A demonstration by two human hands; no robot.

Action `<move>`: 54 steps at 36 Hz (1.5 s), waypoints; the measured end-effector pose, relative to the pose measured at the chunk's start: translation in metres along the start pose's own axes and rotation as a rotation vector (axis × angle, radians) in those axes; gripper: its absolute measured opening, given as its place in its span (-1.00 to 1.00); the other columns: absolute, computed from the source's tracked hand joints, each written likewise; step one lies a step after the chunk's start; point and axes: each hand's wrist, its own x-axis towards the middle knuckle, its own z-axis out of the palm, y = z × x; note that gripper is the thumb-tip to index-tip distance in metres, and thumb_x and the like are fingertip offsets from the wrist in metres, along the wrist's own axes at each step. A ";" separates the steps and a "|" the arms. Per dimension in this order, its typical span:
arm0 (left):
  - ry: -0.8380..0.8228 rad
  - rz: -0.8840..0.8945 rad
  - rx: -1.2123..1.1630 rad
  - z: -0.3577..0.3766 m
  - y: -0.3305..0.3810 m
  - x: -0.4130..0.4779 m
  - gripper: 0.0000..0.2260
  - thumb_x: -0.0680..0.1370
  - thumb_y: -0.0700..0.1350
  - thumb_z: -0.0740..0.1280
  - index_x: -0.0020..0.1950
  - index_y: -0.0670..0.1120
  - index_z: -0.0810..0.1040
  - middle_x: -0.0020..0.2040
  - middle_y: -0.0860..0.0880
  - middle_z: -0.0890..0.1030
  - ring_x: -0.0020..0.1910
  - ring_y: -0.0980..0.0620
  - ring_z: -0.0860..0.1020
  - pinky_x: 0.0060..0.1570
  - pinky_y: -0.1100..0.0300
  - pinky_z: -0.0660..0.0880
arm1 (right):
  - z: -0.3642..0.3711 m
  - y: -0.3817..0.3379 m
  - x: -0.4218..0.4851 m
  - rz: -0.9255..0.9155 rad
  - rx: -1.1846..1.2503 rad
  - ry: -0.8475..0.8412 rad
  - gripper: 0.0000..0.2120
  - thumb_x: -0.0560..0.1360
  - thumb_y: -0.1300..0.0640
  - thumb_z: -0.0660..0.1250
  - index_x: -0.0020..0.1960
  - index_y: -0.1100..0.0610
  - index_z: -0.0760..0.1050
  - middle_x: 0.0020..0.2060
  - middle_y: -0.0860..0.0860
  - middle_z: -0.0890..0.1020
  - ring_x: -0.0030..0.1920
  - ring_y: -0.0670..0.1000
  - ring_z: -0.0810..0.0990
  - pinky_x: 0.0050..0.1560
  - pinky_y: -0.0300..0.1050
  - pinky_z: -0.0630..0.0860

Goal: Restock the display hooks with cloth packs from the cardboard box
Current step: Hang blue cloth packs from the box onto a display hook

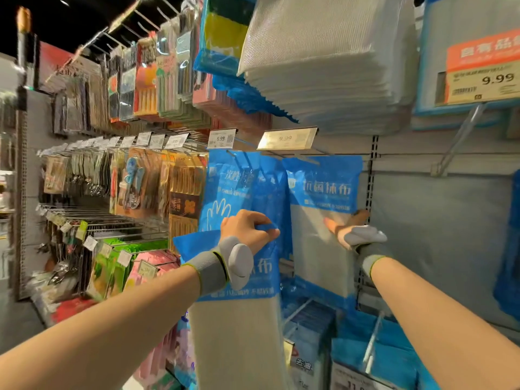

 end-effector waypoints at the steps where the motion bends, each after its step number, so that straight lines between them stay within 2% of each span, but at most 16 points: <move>1: -0.003 0.000 0.001 0.001 0.000 -0.001 -0.91 0.45 0.01 0.40 -0.23 0.03 0.60 -0.38 0.13 0.48 -0.14 -0.08 0.52 0.12 0.03 0.44 | -0.001 0.004 -0.007 -0.033 -0.073 0.061 -0.20 0.45 0.03 0.41 0.48 0.27 0.04 0.42 0.27 0.22 0.40 0.23 0.27 0.35 0.04 0.26; 6: 0.028 0.010 0.003 0.003 0.001 -0.003 -0.85 0.47 0.01 0.38 -0.28 0.07 0.50 -0.38 0.11 0.50 -0.05 -0.13 0.57 0.07 0.05 0.40 | 0.020 0.010 -0.032 -0.478 0.015 0.506 -0.65 0.35 0.02 0.39 0.00 0.21 0.44 -0.03 0.17 0.48 0.01 0.15 0.48 0.01 -0.03 0.40; 10: 0.064 0.015 0.004 0.004 0.008 -0.007 -0.89 0.47 0.04 0.38 -0.23 0.06 0.54 -0.23 -0.04 0.58 0.01 -0.14 0.57 0.16 -0.01 0.42 | 0.029 -0.005 -0.070 -0.446 0.184 -0.317 -0.79 0.45 0.10 0.40 -0.02 0.17 0.44 -0.27 -0.03 0.51 -0.26 -0.10 0.55 -0.20 -0.37 0.44; 11: 0.080 0.017 0.002 0.003 0.009 -0.005 -0.90 0.47 0.04 0.39 -0.17 0.03 0.60 -0.21 -0.03 0.59 0.01 -0.13 0.57 0.17 0.00 0.43 | 0.029 -0.013 -0.077 -0.334 0.204 -0.565 -0.51 0.31 0.56 -0.05 0.03 0.16 0.43 -0.22 -0.02 0.55 -0.24 -0.13 0.56 -0.14 -0.33 0.46; 12: 0.093 0.012 -0.010 0.005 0.012 -0.006 -0.87 0.47 0.03 0.39 -0.11 0.00 0.64 -0.19 -0.03 0.62 0.01 -0.12 0.58 0.16 0.02 0.44 | 0.028 -0.009 -0.085 -0.283 0.131 -0.650 -0.03 -0.14 -0.47 0.18 0.08 0.14 0.41 -0.15 0.01 0.59 -0.17 -0.11 0.57 -0.04 -0.24 0.48; 13: 0.108 0.005 -0.036 0.004 0.015 -0.007 -0.85 0.47 0.01 0.40 -0.07 -0.03 0.65 -0.18 -0.03 0.62 0.00 -0.12 0.58 0.11 0.05 0.46 | 0.027 -0.010 -0.094 -0.274 0.120 -0.775 -0.53 0.36 0.00 0.49 0.13 0.17 0.39 -0.07 0.05 0.62 -0.10 -0.05 0.59 0.03 -0.15 0.51; 14: 0.121 0.009 -0.066 0.004 0.015 -0.005 -0.85 0.46 0.00 0.41 -0.07 -0.05 0.66 -0.21 -0.02 0.60 -0.03 -0.12 0.59 0.04 0.09 0.48 | 0.031 -0.007 -0.093 -0.335 0.105 -0.780 -0.49 0.37 0.09 0.51 0.20 0.21 0.38 -0.01 0.08 0.64 -0.06 -0.01 0.62 0.05 -0.11 0.53; 18: 0.058 0.068 -0.155 0.000 0.029 -0.006 -0.83 0.47 -0.02 0.41 -0.08 -0.10 0.66 -0.23 -0.02 0.56 -0.15 -0.05 0.52 -0.14 0.21 0.39 | 0.023 -0.012 -0.099 -0.345 0.181 -0.672 -0.61 0.36 0.27 0.50 0.14 0.13 0.47 -0.06 -0.04 0.65 -0.11 -0.10 0.62 -0.11 -0.33 0.57; 25: 0.350 -0.303 0.067 -0.029 0.032 0.005 -0.45 0.48 0.16 0.33 0.42 0.08 0.27 0.44 -0.05 0.24 0.44 -0.14 0.18 0.33 -0.07 0.20 | 0.008 -0.024 -0.083 -0.338 0.269 -0.311 -0.63 0.41 0.13 0.46 0.17 0.15 0.47 0.01 0.04 0.63 -0.01 0.05 0.62 0.12 0.03 0.56; 31: 0.267 -0.484 -0.601 -0.021 0.014 0.025 -0.27 0.50 -0.02 0.37 0.51 -0.08 -0.01 0.39 -0.23 0.32 0.33 -0.20 0.39 0.33 -0.03 0.35 | -0.005 -0.039 -0.075 -0.504 0.477 -0.117 -0.23 0.43 0.24 0.43 0.28 -0.37 0.05 0.34 0.00 0.34 0.26 0.06 0.47 0.30 0.04 0.44; 35: 0.200 -0.266 -0.655 -0.015 0.017 0.021 -0.48 0.56 -0.19 0.27 0.42 -0.08 0.07 -0.09 -0.17 0.51 -0.11 -0.10 0.55 0.02 0.08 0.48 | -0.008 -0.050 -0.074 -0.703 0.269 -0.063 -0.53 0.50 0.32 0.31 0.24 -0.11 0.28 0.19 -0.21 0.36 0.23 0.04 0.40 0.27 -0.34 0.35; 38: 0.209 -0.022 -0.605 -0.010 0.021 0.019 -0.62 0.56 -0.34 0.20 0.24 0.02 0.17 0.02 -0.19 0.50 -0.07 -0.11 0.54 -0.02 0.19 0.55 | -0.007 -0.057 -0.069 -0.667 0.115 -0.113 -0.72 0.58 0.30 0.16 0.20 0.11 0.51 0.21 0.02 0.52 0.15 0.02 0.42 -0.02 -0.78 0.07; 40: 0.219 0.061 -0.453 -0.007 0.020 0.027 -0.66 0.57 -0.32 0.19 0.25 0.03 0.29 0.23 -0.20 0.42 0.16 -0.14 0.46 0.24 0.16 0.40 | -0.008 -0.064 -0.066 -0.618 0.129 -0.134 -0.67 0.61 0.27 0.11 0.30 0.07 0.48 0.37 0.13 0.37 0.15 0.01 0.39 -0.07 -0.74 0.10; 44: 0.207 0.093 -0.381 -0.006 0.021 0.035 -0.59 0.61 -0.25 0.13 0.45 0.01 0.28 0.18 -0.10 0.31 0.12 0.08 0.28 0.07 0.49 0.14 | -0.012 -0.079 -0.068 -0.526 0.162 -0.162 -0.60 0.62 0.24 0.12 0.42 -0.02 0.34 0.54 0.05 -0.12 0.32 0.05 0.42 0.10 -0.45 0.34; 47: 0.193 0.084 -0.422 -0.005 0.019 0.041 -0.57 0.63 -0.24 0.10 0.48 0.05 0.21 0.14 -0.05 0.24 0.10 0.07 0.29 0.16 0.44 0.19 | -0.014 -0.083 -0.069 -0.495 0.209 -0.197 -0.56 0.61 0.26 0.13 0.46 -0.01 0.28 0.53 -0.04 -0.07 0.44 0.00 0.28 0.35 -0.25 0.31; 54: 0.193 0.093 -0.510 -0.005 0.018 0.044 -0.58 0.64 -0.22 0.08 0.48 0.06 0.20 0.18 -0.03 0.21 0.17 0.08 0.28 0.25 0.34 0.23 | -0.016 -0.087 -0.071 -0.505 0.281 -0.151 -0.57 0.60 0.28 0.16 0.42 -0.03 0.33 0.53 -0.04 -0.10 0.23 -0.20 0.36 0.06 -0.40 0.37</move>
